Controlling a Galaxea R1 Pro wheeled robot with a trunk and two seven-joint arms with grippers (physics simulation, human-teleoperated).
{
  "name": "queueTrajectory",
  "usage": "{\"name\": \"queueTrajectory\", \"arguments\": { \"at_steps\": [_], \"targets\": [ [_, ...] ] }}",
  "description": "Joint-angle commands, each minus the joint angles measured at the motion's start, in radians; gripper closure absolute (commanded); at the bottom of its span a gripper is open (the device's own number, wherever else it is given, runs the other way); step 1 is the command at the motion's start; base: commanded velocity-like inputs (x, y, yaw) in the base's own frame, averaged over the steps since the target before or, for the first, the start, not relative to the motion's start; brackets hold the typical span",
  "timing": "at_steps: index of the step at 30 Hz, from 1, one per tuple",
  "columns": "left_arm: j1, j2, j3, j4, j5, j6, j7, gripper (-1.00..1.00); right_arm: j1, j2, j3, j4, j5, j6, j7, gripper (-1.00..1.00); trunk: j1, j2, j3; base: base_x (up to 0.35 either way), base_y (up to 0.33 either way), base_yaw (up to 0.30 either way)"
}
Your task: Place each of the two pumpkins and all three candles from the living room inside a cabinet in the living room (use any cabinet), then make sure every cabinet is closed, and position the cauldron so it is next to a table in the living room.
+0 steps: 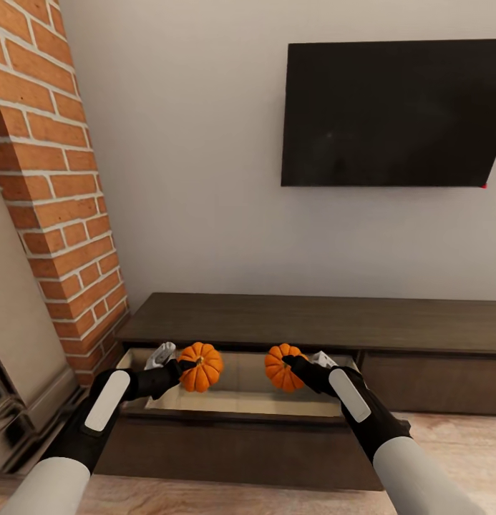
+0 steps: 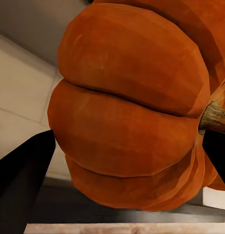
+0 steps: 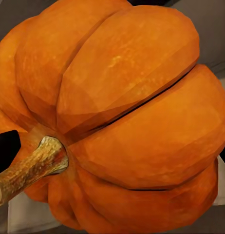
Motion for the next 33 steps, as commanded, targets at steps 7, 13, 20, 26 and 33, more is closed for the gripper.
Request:
{"name": "queueTrajectory", "arguments": {
  "at_steps": [7,13,20,26,33],
  "targets": [
    [0.000,-0.001,0.000,-0.002,0.012,0.005,0.011,1.00,-0.001,-0.001,0.004,0.001,-0.012,0.000,-0.010,1.00,0.000,0.000,-0.001,0.193,-0.029,0.000],
    [0.000,-0.001,0.000,-0.002,0.013,0.005,0.009,1.00,-0.001,-0.001,0.004,0.003,-0.012,-0.005,-0.010,1.00,0.000,0.000,-0.001,0.111,-0.005,0.000],
    [0.000,0.000,0.000,-0.002,0.013,0.006,0.008,1.00,-0.001,-0.001,0.004,0.004,-0.012,-0.016,-0.010,1.00,0.000,0.000,-0.001,0.094,0.000,0.000],
    [0.000,0.000,0.000,-0.002,0.012,0.005,0.003,1.00,-0.001,-0.001,0.004,0.005,-0.012,-0.017,-0.010,1.00,0.001,-0.001,-0.009,0.003,0.000,0.000],
    [0.000,0.000,0.000,-0.002,0.011,0.005,0.006,1.00,-0.001,-0.001,0.004,0.006,-0.012,-0.017,-0.010,1.00,0.004,-0.003,-0.036,0.000,0.000,0.000]
  ]
}}
